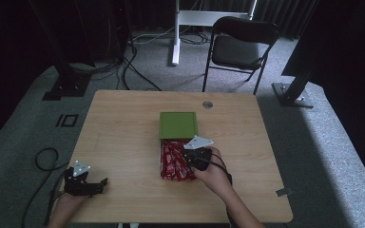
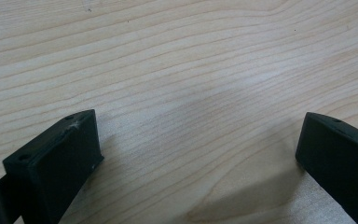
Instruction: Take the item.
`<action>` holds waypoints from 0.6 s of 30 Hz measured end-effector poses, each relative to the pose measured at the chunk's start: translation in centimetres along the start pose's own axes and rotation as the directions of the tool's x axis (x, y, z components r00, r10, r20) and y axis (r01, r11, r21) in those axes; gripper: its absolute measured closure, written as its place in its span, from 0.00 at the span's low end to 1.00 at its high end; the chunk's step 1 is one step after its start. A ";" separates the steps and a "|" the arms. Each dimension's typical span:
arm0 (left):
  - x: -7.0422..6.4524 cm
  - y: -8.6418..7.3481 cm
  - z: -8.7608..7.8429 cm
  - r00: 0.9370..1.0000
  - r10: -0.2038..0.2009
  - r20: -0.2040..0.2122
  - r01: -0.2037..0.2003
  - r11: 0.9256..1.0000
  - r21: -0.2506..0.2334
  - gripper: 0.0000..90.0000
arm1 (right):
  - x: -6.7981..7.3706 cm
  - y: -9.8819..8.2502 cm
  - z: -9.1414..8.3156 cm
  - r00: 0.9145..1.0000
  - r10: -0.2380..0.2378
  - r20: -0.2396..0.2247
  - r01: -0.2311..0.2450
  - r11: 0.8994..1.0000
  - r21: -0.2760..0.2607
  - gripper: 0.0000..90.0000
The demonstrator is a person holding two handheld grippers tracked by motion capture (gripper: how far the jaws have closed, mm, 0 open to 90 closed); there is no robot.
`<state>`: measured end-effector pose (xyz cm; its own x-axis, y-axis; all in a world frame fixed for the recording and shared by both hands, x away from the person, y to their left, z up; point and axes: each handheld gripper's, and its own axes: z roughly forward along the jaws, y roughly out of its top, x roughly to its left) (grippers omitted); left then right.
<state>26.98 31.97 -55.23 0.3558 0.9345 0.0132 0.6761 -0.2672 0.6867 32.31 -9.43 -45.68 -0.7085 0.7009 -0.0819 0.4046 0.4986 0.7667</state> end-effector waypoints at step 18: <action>0.0 0.0 0.0 1.000 -0.001 0.000 0.001 1.000 0.000 0.01 | 0.2 0.3 -2.5 0.999 0.029 -0.047 -0.031 0.998 -0.056 0.99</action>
<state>26.98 31.96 -55.23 0.3553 0.9347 0.0128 0.6761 -0.2664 0.6870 30.87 -10.45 -43.88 -0.7227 0.6905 -0.0301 0.3934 0.4467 0.8035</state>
